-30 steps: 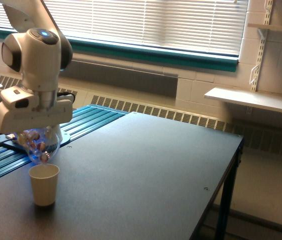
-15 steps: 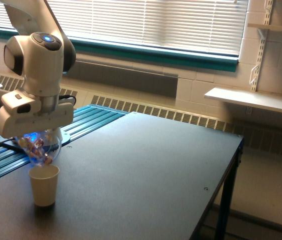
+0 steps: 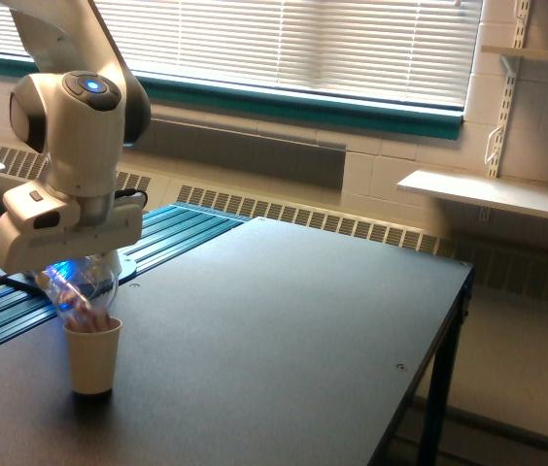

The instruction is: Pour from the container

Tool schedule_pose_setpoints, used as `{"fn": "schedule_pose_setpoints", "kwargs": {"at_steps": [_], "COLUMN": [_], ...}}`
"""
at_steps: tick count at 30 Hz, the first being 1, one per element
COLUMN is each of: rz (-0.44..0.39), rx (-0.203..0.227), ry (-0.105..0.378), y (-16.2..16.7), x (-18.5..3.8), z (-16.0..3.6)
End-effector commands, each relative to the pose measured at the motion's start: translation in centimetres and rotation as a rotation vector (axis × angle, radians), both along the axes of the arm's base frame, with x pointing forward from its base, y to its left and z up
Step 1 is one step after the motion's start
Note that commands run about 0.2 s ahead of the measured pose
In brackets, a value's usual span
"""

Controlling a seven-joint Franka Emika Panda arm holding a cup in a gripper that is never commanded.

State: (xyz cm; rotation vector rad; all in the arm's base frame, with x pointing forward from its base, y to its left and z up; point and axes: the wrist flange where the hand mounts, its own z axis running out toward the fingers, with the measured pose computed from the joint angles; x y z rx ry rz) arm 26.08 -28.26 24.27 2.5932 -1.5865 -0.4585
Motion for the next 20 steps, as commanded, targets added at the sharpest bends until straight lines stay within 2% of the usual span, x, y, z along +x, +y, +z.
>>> {"fn": "schedule_pose_setpoints", "kwargs": {"at_steps": [1, 5, 10, 13, 17, 20], "rz": [0.012, 0.012, -0.006, -0.010, -0.028, -0.029], "rx": [0.000, -0.017, -0.017, -0.030, -0.074, -0.075], "ry": [0.003, -0.004, -0.014, -0.016, -0.026, -0.027], "y": [-0.1, -0.4, -0.6, -0.7, -0.8, -0.7], "x": [0.5, 1.0, 1.1, 1.3, 1.7, 1.6], "z": [0.1, 0.5, 0.6, 0.8, 1.3, 1.3]}}
